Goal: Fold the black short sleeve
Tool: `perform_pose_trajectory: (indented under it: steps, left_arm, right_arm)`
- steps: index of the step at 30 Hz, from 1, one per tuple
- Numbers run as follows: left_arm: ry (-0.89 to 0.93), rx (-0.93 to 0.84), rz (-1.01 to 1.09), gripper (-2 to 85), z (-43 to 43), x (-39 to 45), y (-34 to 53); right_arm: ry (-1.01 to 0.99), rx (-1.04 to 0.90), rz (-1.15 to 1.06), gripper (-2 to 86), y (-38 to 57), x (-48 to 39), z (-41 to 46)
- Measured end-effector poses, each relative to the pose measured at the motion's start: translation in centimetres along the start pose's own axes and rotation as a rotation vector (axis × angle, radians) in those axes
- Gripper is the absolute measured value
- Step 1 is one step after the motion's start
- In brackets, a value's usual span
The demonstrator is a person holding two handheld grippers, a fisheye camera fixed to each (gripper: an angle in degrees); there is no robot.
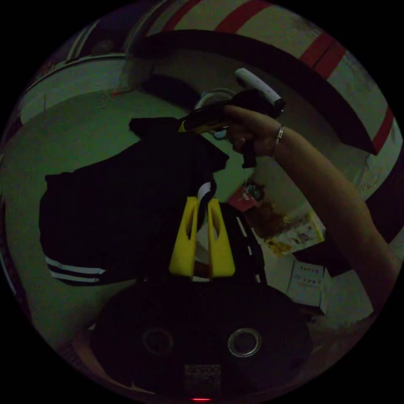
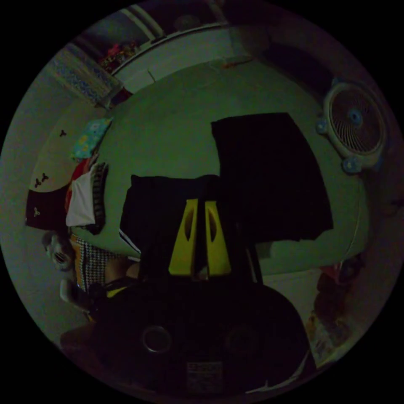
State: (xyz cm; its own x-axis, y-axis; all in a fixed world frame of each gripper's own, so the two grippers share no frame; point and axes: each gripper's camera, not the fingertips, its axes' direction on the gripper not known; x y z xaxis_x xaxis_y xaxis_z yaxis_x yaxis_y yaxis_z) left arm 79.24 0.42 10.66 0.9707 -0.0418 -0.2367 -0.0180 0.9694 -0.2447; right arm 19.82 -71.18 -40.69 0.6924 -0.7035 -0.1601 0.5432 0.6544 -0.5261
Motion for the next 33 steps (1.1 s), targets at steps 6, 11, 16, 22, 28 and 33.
perform_pose_trajectory:
  steps: [6,11,16,22,28,33]
  left_arm:
    - [0.042,0.095,-0.174,5.2,-7.6,-8.2,3.8]
    - [-0.07,0.134,-0.458,6.4,-13.8,-17.5,9.5]
    - [-0.206,0.143,-0.609,10.9,-18.2,-23.1,14.4]
    - [-0.151,0.092,-0.577,15.4,-19.5,-26.9,15.6]
    - [-0.106,-0.004,-0.551,18.6,-18.6,-29.9,15.2]
    - [-0.211,-0.061,-0.573,17.2,-19.9,-31.2,15.1]
  right_arm:
    - [0.079,-0.03,-0.173,2.5,-5.2,-16.2,3.8]
    - [0.03,-0.057,-0.177,4.3,-8.5,-26.5,10.3]
    - [-0.099,0.092,-0.264,10.1,-8.9,-30.5,10.9]
    - [0.018,0.054,-0.228,14.6,-9.1,-27.9,12.9]
    - [-0.07,-0.002,-0.15,17.2,-8.5,-27.3,16.6]
    - [0.033,-0.068,-0.198,16.9,-7.5,-31.8,20.8]
